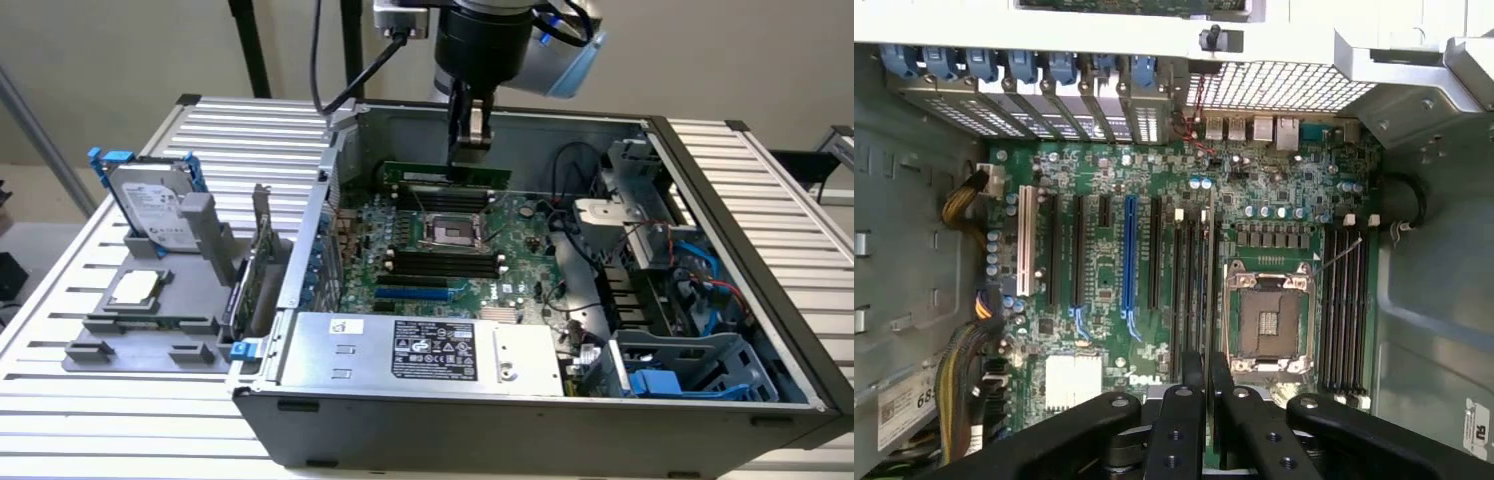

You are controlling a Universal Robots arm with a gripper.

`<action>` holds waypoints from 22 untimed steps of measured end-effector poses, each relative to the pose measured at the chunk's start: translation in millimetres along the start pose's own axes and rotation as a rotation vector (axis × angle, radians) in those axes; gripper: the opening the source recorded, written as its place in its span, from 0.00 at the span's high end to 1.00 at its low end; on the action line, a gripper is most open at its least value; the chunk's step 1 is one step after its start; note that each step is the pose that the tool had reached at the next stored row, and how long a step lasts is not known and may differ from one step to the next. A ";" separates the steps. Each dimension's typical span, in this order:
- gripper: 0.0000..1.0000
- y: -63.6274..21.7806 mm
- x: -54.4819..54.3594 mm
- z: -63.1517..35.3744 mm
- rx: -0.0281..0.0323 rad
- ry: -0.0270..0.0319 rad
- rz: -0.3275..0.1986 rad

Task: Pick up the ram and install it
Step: 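Insert the ram into the slot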

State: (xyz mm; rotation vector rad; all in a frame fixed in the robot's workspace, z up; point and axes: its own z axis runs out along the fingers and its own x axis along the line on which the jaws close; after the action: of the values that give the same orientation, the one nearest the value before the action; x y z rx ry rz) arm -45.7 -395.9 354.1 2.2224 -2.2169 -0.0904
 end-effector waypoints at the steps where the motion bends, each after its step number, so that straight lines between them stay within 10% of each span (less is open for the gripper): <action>1: 0.86 -0.1 0.0 1.9 0.0002 -0.0002 0.000; 22: 0.86 -8.1 5.9 39.6 0.0001 0.0001 0.000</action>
State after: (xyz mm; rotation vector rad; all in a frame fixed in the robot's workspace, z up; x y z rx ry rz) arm -39.3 -400.2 314.0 2.2224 -2.2169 -0.0902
